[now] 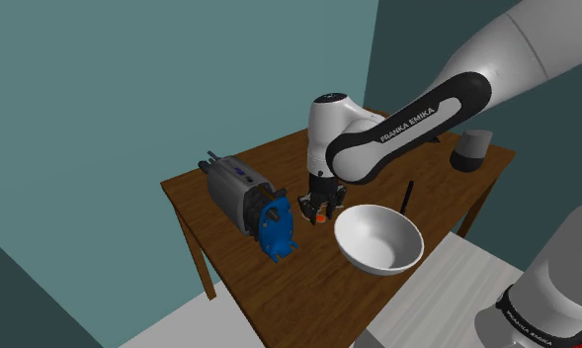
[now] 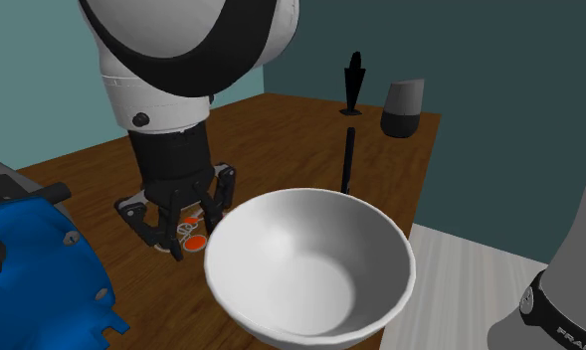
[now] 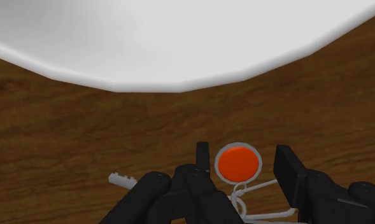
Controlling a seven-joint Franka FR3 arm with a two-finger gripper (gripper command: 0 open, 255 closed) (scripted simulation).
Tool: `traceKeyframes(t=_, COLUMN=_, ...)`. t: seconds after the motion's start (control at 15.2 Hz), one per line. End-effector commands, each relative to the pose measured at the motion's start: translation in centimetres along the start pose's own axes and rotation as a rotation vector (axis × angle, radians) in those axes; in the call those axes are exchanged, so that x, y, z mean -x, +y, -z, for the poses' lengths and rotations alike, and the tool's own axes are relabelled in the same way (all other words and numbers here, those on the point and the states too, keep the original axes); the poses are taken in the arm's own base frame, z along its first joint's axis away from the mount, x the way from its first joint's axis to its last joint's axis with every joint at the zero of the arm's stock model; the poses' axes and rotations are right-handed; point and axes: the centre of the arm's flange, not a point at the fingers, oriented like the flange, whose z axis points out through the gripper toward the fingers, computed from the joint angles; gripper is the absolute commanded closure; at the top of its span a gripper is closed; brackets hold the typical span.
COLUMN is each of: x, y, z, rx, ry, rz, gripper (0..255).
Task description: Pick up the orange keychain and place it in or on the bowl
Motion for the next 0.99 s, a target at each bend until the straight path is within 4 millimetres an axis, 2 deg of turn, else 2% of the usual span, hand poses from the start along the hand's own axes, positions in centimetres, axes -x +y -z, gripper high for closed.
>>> traceKeyframes(t=0.0, x=0.0, y=0.3, z=-0.7, rx=0.005, ry=-0.012, rz=-0.003, gripper=255)
traceKeyframes(t=0.92, x=0.0, y=0.1, z=6.3, rx=0.005, ry=-0.012, rz=-0.003, gripper=255)
